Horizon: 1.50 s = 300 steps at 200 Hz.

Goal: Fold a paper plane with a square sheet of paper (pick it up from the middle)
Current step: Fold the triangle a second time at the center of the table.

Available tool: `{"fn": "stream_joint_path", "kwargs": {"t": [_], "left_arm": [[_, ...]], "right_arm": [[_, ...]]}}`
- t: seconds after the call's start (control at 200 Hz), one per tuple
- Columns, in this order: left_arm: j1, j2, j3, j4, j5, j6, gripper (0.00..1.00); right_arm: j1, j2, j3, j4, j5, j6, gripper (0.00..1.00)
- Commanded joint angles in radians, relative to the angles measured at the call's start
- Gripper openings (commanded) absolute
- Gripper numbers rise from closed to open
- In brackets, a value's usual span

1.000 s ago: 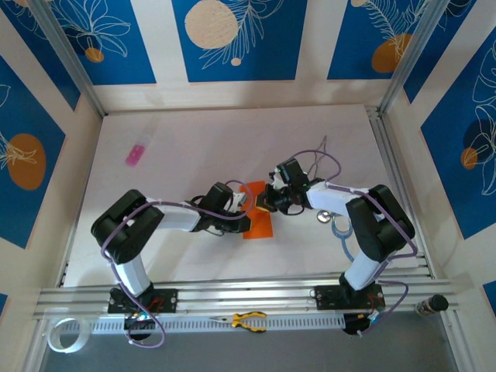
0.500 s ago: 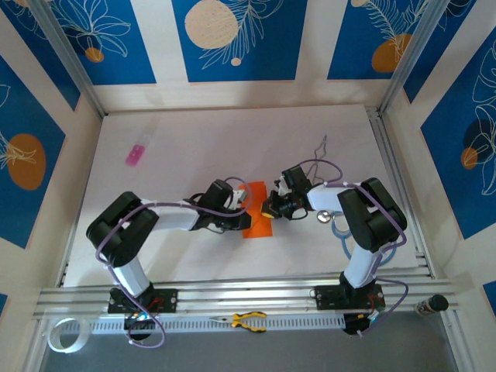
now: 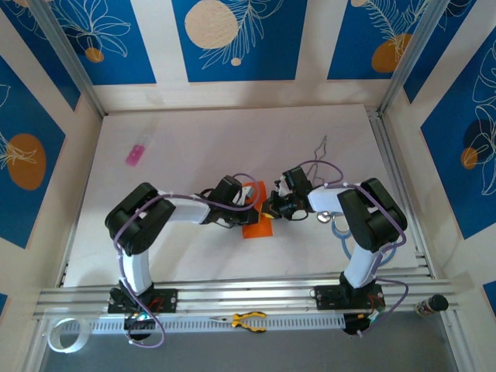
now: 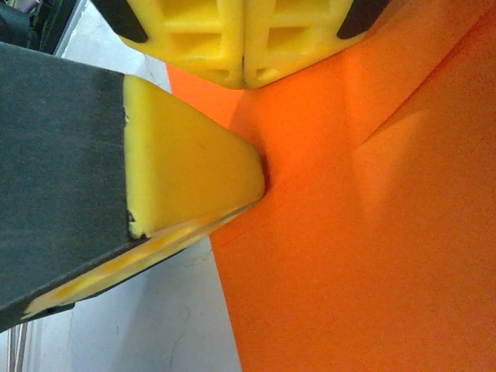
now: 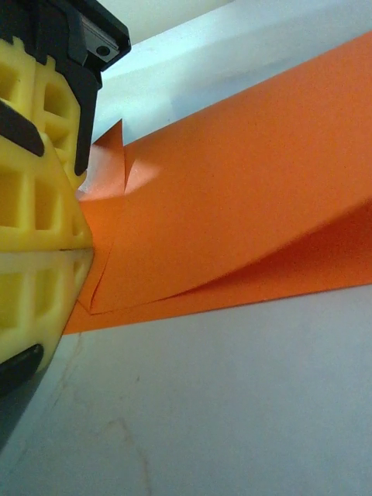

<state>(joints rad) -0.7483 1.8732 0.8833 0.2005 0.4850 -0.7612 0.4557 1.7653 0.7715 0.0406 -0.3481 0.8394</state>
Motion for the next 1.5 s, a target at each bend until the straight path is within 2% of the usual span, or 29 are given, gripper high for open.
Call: {"fn": "stream_joint_path", "kwargs": {"t": [0.0, 0.14, 0.32, 0.6, 0.815, 0.935, 1.0, 1.07, 1.296, 1.391, 1.496], "left_arm": [[-0.018, -0.015, -0.045, -0.078, -0.034, 0.012, 0.03], [-0.022, -0.07, -0.12, -0.128, -0.029, 0.045, 0.03], [-0.023, -0.143, -0.223, -0.108, 0.034, 0.057, 0.04], [-0.023, -0.268, -0.297, -0.241, 0.014, 0.114, 0.03], [-0.026, -0.411, -0.28, -0.286, 0.001, 0.131, 0.02], [-0.021, -0.46, -0.227, -0.275, -0.057, 0.129, 0.03], [-0.015, -0.437, -0.19, -0.257, -0.09, 0.127, 0.05], [-0.005, -0.376, -0.13, -0.25, -0.079, 0.136, 0.06], [-0.001, -0.174, 0.015, -0.284, -0.118, 0.159, 0.02], [0.002, -0.13, 0.02, -0.309, -0.153, 0.159, 0.0], [0.003, -0.099, -0.011, -0.282, -0.14, 0.147, 0.0]], "right_arm": [[-0.002, 0.021, -0.035, -0.064, 0.037, 0.009, 0.0], [-0.003, 0.028, -0.033, -0.075, 0.049, 0.001, 0.0], [-0.003, 0.04, -0.028, -0.076, 0.047, 0.002, 0.0], [0.001, 0.045, -0.007, -0.098, 0.054, 0.0, 0.0], [0.015, 0.046, 0.01, -0.114, 0.059, -0.003, 0.0], [0.024, 0.05, 0.02, -0.122, 0.061, -0.003, 0.0], [0.024, 0.048, 0.021, -0.123, 0.063, 0.002, 0.0], [0.026, 0.048, 0.024, -0.126, 0.061, 0.004, 0.0], [0.029, 0.025, 0.02, -0.142, 0.07, 0.0, 0.0], [0.029, 0.018, 0.02, -0.148, 0.07, -0.002, 0.0], [0.029, 0.01, 0.026, -0.147, 0.063, -0.006, 0.0]]}}
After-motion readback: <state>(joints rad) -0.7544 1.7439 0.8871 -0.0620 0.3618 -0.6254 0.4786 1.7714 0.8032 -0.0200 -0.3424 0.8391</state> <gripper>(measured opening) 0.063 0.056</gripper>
